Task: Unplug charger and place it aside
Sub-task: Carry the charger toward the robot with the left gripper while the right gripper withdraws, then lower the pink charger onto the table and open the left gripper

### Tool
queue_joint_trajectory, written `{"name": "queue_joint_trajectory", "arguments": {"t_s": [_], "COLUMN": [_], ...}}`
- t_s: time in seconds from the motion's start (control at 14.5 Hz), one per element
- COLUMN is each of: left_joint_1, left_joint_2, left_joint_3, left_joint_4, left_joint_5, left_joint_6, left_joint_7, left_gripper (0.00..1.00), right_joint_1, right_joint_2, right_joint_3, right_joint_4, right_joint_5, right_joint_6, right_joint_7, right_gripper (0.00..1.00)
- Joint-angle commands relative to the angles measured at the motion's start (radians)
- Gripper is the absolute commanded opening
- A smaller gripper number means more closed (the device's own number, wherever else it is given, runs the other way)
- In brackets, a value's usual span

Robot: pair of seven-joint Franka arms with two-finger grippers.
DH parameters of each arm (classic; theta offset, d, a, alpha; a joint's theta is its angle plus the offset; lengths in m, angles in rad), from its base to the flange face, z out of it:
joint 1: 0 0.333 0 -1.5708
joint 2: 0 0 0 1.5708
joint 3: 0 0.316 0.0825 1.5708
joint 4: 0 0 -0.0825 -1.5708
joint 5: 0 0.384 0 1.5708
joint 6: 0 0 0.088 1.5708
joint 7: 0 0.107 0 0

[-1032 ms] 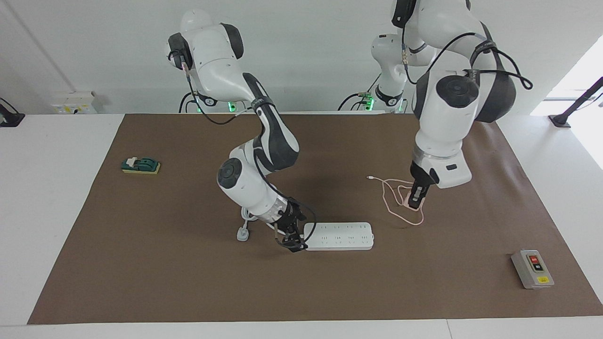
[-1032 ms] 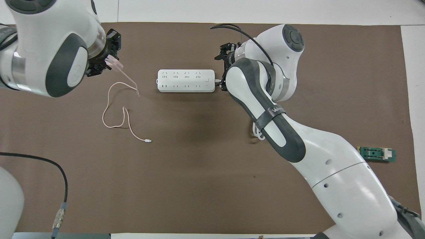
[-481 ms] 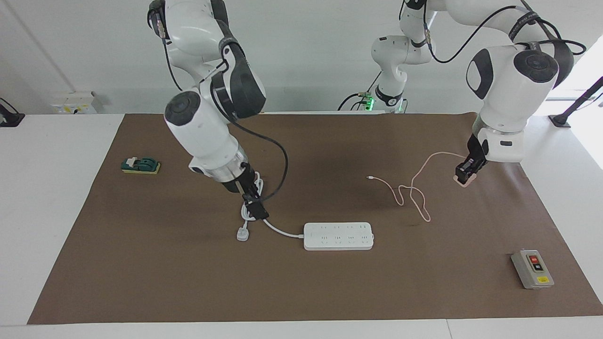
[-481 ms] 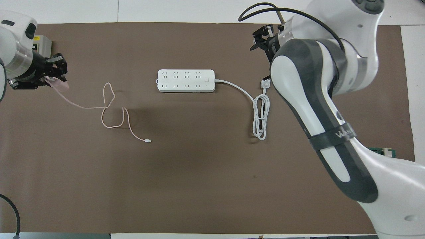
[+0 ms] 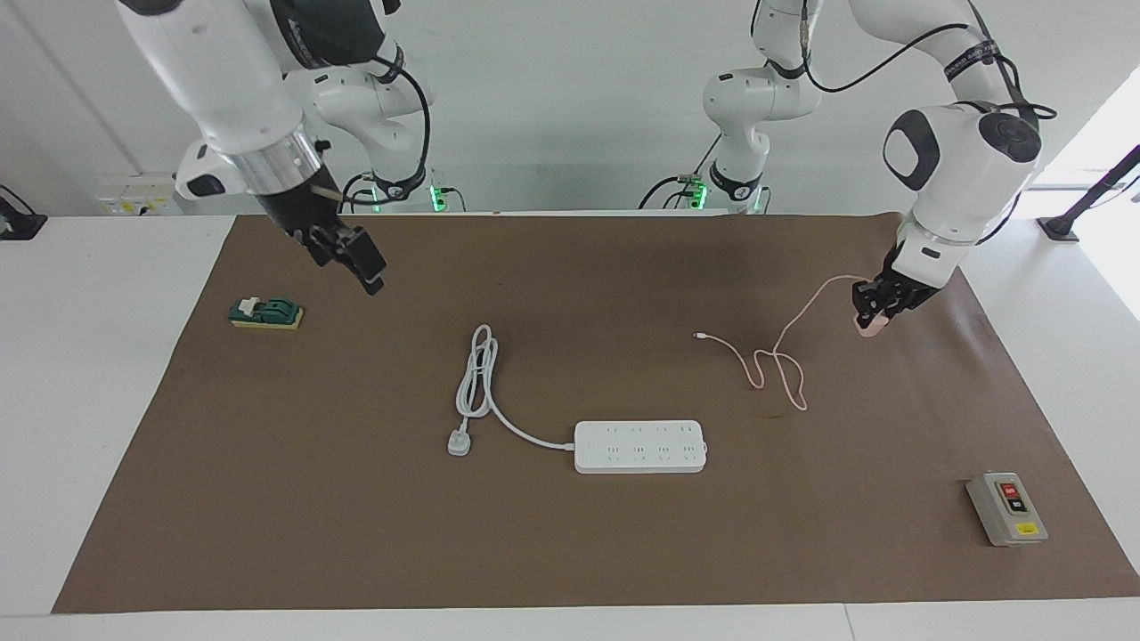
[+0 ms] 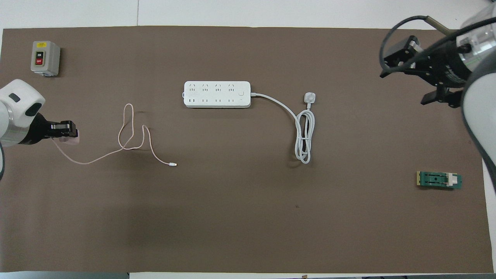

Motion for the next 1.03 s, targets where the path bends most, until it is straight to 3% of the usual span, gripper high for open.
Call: {"name": "queue_joint_trajectory", "arguments": {"t_s": [0.0,0.21,0.34,0.41,0.48,0.55,0.62,0.76,0.83,0.96], "left_joint_1": [0.008,0.002,-0.004,0.000,0.006,0.011,0.019,0.057,0.057,0.063], "left_joint_2": [-0.068,-0.025,-0.006,0.006,0.020,0.026,0.025,0.014,0.012,0.026], "left_joint_3": [-0.006,-0.008,-0.008,-0.006,-0.006,-0.005,-0.002,-0.003,-0.002,0.000], "left_joint_4": [-0.125,-0.235,-0.301,-0.324,-0.331,-0.326,-0.321,-0.274,-0.209,-0.013], "left_joint_5": [-0.049,-0.051,-0.051,-0.051,-0.051,-0.051,-0.051,-0.051,-0.051,-0.049], "left_joint_6": [0.073,0.281,0.401,0.448,0.478,0.475,0.464,0.389,0.286,0.024], "left_joint_7": [0.102,0.102,0.105,0.108,0.108,0.108,0.108,0.122,0.119,0.110], "left_gripper": [0.00,0.00,0.00,0.13,0.43,0.81,1.00,1.00,1.00,1.00], "right_joint_1": [-0.003,-0.032,-0.029,-0.020,-0.015,-0.014,-0.030,-0.163,-0.217,-0.235], "right_joint_2": [-0.070,-0.104,-0.118,-0.119,-0.119,-0.119,-0.121,-0.129,-0.129,-0.133], "right_joint_3": [0.006,0.006,0.011,0.014,0.020,0.021,0.026,0.151,0.200,0.218], "right_joint_4": [-0.031,-0.063,-0.074,-0.073,-0.073,-0.073,-0.074,-0.091,-0.091,-0.099], "right_joint_5": [-0.064,-0.063,-0.051,-0.051,-0.054,-0.055,-0.052,-0.068,-0.083,-0.111], "right_joint_6": [-0.056,-0.150,-0.200,-0.196,-0.179,-0.147,-0.126,-0.131,-0.128,-0.130], "right_joint_7": [-0.181,-0.487,-0.499,-0.497,-0.494,-0.500,-0.510,-0.577,-0.623,-0.643], "right_gripper": [1.00,1.00,1.00,1.00,1.00,1.00,1.00,1.00,1.00,1.00]}}
